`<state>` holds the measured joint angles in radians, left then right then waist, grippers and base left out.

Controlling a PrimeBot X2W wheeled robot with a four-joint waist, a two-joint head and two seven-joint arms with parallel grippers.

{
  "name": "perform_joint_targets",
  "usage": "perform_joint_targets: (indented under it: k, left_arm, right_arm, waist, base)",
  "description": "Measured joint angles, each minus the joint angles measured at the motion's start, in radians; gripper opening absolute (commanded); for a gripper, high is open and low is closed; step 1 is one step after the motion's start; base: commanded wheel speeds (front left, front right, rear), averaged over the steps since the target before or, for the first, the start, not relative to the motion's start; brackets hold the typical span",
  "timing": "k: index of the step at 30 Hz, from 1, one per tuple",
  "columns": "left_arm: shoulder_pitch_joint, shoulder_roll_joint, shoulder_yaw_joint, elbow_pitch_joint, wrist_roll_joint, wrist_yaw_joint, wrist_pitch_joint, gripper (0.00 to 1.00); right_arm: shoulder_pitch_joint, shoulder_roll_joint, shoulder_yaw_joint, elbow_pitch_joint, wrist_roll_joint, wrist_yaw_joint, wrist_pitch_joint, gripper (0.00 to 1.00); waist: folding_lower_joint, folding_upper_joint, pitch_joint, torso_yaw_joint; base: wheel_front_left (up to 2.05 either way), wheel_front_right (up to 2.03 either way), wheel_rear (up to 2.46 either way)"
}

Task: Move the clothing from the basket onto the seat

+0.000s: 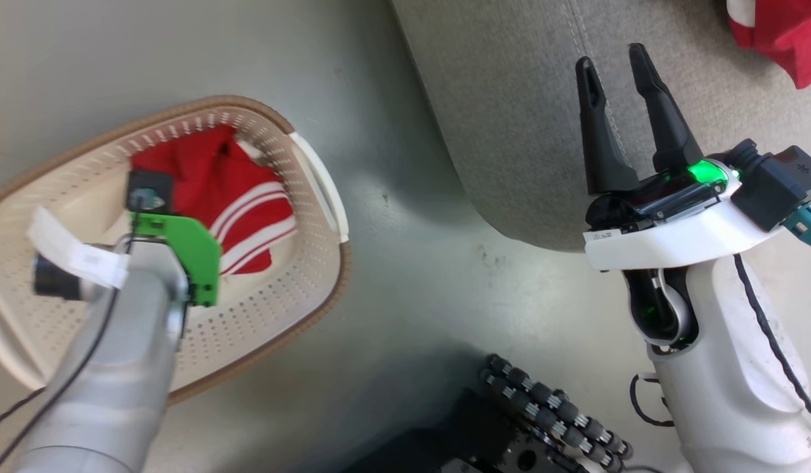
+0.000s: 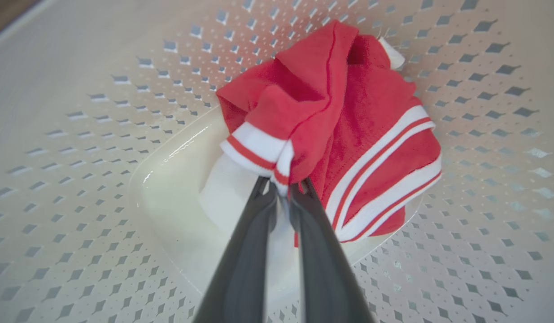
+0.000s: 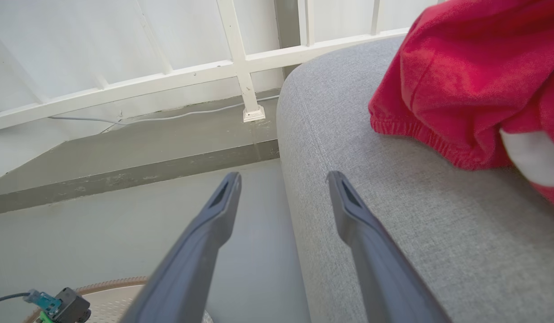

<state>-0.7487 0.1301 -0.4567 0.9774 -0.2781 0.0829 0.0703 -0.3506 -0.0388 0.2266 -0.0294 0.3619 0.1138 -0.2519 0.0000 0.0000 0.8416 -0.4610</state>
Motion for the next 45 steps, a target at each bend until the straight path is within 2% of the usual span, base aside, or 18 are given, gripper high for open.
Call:
perform_joint_targets:
  k: [7, 18, 23, 38, 43, 45]
  left_arm:
    - [0.012, -0.058, -0.037, 0.000, 0.001, -0.040, -0.085, 0.00]
    - [0.060, -0.083, -0.085, -0.039, 0.002, -0.092, -0.231, 0.00]
    - [0.094, -0.084, -0.086, -0.068, -0.015, -0.103, -0.292, 0.00]
    - [0.179, -0.089, -0.082, -0.229, -0.096, -0.163, -0.319, 0.00]
    - [0.213, -0.089, -0.085, -0.315, -0.135, -0.172, -0.319, 0.00]
    - [0.233, -0.089, -0.077, -0.400, -0.154, -0.181, -0.319, 0.00]
  right_arm:
    - [0.002, -0.027, -0.029, 0.037, -0.022, 0.000, 0.000, 1.00]
    - [0.047, -0.070, -0.055, 0.104, -0.049, 0.000, 0.000, 1.00]
    - [0.074, -0.091, -0.064, 0.123, -0.054, 0.000, 0.000, 1.00]
    - [0.151, -0.117, -0.056, 0.169, -0.055, 0.000, 0.000, 1.00]
    - [0.168, -0.119, -0.051, 0.175, -0.055, 0.000, 0.004, 1.00]
    - [0.190, -0.119, -0.049, 0.180, -0.055, 0.000, 0.010, 1.00]
  waist:
    - [0.0000, 0.0000, -0.068, 0.043]
    - [0.0000, 0.0000, -0.201, 0.132]
    - [-0.0001, 0.0000, -0.267, 0.177]
    - [-0.0001, 0.0000, -0.447, 0.312]
    - [-0.0001, 0.0000, -0.509, 0.355]
    - [-0.0001, 0.0000, -0.546, 0.378]
  base:
    - [0.00, 0.00, 0.00]
    - [0.00, 0.00, 0.00]
    - [0.00, 0.00, 0.00]
    - [0.00, 0.00, 0.00]
    - [0.00, 0.00, 0.00]
    - [0.00, 0.00, 0.00]
